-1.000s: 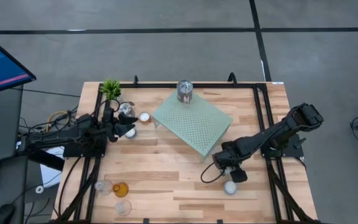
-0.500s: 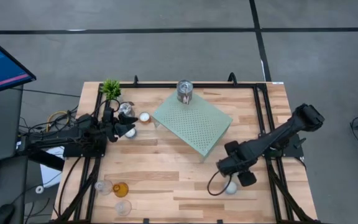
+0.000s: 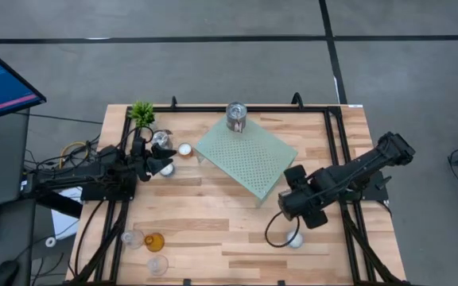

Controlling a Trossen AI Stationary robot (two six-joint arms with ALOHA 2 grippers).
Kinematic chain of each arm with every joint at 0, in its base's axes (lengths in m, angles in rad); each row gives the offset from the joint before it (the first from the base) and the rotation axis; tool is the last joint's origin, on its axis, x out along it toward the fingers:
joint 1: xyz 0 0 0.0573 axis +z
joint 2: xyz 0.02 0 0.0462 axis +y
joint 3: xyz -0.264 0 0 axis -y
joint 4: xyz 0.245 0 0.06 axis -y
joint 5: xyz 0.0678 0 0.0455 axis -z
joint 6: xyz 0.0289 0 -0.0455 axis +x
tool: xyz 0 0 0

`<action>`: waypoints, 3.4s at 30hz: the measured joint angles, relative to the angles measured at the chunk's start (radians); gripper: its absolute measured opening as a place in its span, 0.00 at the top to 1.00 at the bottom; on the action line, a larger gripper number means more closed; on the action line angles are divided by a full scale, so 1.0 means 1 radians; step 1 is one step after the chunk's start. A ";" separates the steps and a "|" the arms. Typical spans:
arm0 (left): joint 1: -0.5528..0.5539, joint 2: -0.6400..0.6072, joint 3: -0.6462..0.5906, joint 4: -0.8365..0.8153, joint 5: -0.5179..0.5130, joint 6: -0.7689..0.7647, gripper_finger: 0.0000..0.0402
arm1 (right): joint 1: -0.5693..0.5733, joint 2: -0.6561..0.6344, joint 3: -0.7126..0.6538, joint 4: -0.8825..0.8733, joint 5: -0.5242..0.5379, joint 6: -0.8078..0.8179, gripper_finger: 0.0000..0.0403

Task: Stock candles on shelf
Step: Put the bottom silver scented candle on the shelf

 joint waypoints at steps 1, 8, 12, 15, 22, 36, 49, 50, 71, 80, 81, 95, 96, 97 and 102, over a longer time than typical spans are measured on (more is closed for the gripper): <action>0.000 0.000 0.000 0.000 0.000 0.000 0.27 | -0.009 0.000 0.016 -0.012 0.016 -0.012 0.15; 0.000 0.000 0.000 0.000 0.000 0.000 0.27 | -0.101 0.000 0.106 -0.077 0.146 -0.123 0.15; 0.000 0.000 0.000 0.000 0.000 0.000 0.27 | -0.170 0.000 0.117 -0.077 0.230 -0.230 0.16; 0.000 0.000 0.000 0.000 0.000 0.000 0.27 | -0.221 0.005 0.117 -0.077 0.291 -0.320 0.16; 0.000 0.000 0.000 0.000 0.000 0.000 0.27 | -0.294 0.045 0.118 -0.079 0.483 -0.523 0.16; 0.000 0.027 0.000 0.001 0.000 0.000 0.27 | -0.293 0.245 0.115 -0.007 0.734 -0.713 0.15; 0.000 0.034 0.000 0.001 0.000 0.000 0.27 | -0.287 0.282 0.115 -0.012 0.745 -0.694 0.11; 0.000 0.034 0.000 0.001 0.000 0.000 0.27 | -0.287 0.282 0.115 -0.011 0.744 -0.692 0.09; 0.000 0.034 0.000 0.001 0.000 0.000 0.27 | -0.265 0.274 0.134 0.000 0.700 -0.660 0.03; 0.000 0.034 0.000 0.001 0.000 0.000 0.27 | -0.248 0.196 0.323 -0.010 0.499 -0.479 0.03; 0.000 0.034 0.000 0.001 0.000 0.000 0.27 | -0.248 0.185 0.349 -0.012 0.454 -0.432 0.03; 0.000 0.034 0.000 0.002 0.000 0.000 0.27 | -0.483 -0.123 0.383 0.078 0.142 0.296 0.07; 0.000 0.034 0.000 0.002 0.000 0.000 0.27 | -0.510 -0.138 0.371 0.091 0.115 0.282 0.08; 0.000 0.034 0.000 0.002 0.000 0.000 0.27 | -0.537 -0.155 0.355 0.108 0.082 0.256 0.09; 0.000 0.034 0.000 0.003 0.000 0.000 0.27 | -0.679 -0.252 0.184 0.215 -0.136 0.174 0.15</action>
